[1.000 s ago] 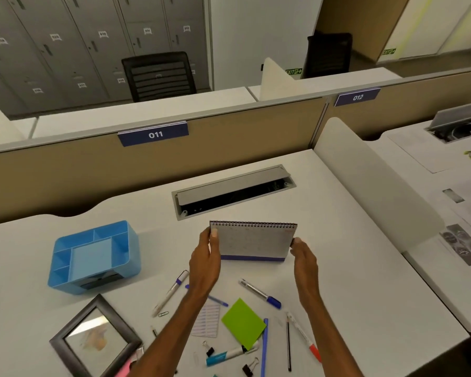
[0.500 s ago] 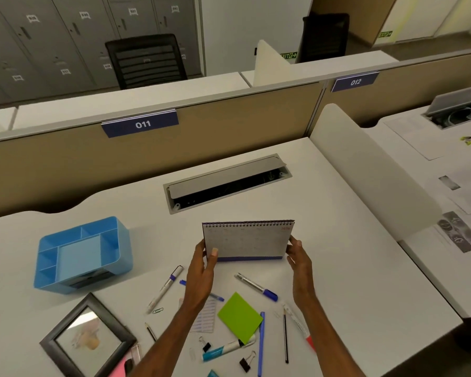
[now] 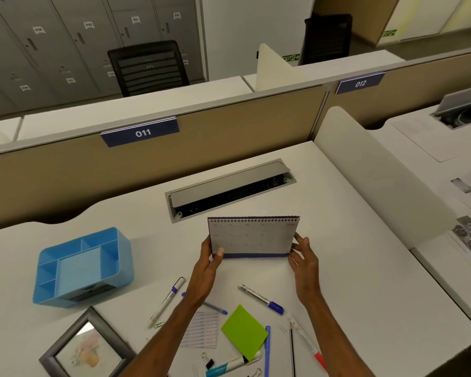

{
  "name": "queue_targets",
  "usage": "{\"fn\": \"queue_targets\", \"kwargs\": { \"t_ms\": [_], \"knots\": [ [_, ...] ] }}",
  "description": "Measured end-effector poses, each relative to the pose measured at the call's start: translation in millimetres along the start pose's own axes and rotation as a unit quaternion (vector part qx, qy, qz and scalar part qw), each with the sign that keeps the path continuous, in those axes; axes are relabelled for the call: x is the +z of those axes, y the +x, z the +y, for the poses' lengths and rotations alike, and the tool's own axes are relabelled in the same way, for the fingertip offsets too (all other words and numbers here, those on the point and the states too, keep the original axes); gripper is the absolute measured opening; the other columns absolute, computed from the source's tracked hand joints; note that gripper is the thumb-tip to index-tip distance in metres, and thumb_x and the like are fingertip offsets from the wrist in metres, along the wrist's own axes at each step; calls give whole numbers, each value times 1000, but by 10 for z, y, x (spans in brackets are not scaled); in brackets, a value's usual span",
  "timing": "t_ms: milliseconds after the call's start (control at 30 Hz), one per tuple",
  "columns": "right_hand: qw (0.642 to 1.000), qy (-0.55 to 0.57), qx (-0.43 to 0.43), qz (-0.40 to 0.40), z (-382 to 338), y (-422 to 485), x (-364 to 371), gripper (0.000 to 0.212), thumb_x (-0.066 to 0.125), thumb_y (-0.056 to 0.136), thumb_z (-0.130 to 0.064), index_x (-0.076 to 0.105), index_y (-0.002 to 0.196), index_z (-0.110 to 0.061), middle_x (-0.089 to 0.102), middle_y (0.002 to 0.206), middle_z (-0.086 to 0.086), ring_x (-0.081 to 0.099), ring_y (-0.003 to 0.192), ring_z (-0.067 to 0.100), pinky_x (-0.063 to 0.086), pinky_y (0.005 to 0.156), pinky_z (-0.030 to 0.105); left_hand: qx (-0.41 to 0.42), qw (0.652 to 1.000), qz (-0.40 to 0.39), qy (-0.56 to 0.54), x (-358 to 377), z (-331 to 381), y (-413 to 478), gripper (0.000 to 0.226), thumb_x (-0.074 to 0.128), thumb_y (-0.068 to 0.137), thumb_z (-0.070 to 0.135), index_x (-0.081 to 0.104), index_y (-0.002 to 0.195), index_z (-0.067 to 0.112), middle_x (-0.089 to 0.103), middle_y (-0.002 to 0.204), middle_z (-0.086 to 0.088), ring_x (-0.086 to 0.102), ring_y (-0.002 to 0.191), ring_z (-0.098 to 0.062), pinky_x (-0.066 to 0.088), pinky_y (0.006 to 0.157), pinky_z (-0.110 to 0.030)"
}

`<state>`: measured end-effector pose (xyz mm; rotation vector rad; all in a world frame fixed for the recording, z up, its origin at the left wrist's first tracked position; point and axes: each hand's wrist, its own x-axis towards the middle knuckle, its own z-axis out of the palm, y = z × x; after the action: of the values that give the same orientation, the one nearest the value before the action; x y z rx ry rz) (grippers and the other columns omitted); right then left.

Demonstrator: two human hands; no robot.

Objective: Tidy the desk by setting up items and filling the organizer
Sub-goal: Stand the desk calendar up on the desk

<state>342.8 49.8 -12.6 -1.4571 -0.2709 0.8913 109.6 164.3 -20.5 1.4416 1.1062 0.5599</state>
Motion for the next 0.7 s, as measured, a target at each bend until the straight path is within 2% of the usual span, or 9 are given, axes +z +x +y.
{"fn": "queue_targets", "kwargs": {
  "t_ms": [200,333,467,533,567,633,700],
  "knots": [
    [1000,4,-7,17,7,82,-39,46,37,108,-53,63,139,-32,75,120,6,66,122,20,42,115,40,15,1000,-12,6,56,-39,132,54,50,109,35,25,156,42,46,138,48,47,124,25,39,98,-2],
    [1000,-2,-6,20,26,75,-13,47,36,108,-53,61,142,-32,71,129,2,62,127,18,40,117,41,10,1000,-15,7,46,-67,150,58,50,109,33,24,161,35,44,144,37,45,125,26,38,105,-11],
    [1000,-16,-9,20,49,25,12,50,35,106,-57,58,143,-35,69,134,-7,58,131,14,37,117,39,9,1000,-13,18,34,-83,137,58,49,109,34,23,160,35,40,144,39,43,126,27,37,111,-19],
    [999,-29,-16,36,75,0,29,48,34,106,-56,58,144,-37,65,139,-5,55,134,14,34,117,39,16,1000,-9,25,33,-74,118,59,50,109,33,22,161,34,40,151,32,42,134,18,35,118,-27],
    [997,-35,-16,60,93,-5,34,46,36,107,-54,57,144,-37,63,142,-3,53,136,15,32,118,40,19,999,-4,30,30,-73,111,61,50,109,33,20,162,32,37,157,25,40,141,8,33,121,-32],
    [990,-43,-2,133,159,-35,31,41,42,108,-45,58,144,-33,58,145,0,51,136,16,32,118,37,17,998,16,51,7,-87,78,66,51,109,36,16,165,30,28,168,12,31,152,-10,27,127,-43],
    [979,-57,-2,197,268,-145,21,36,50,107,-35,62,140,-26,59,141,1,53,131,17,38,115,35,12,997,38,70,-46,-131,1,70,53,108,38,15,166,29,22,172,7,24,157,-16,22,130,-49]
  ]
}}
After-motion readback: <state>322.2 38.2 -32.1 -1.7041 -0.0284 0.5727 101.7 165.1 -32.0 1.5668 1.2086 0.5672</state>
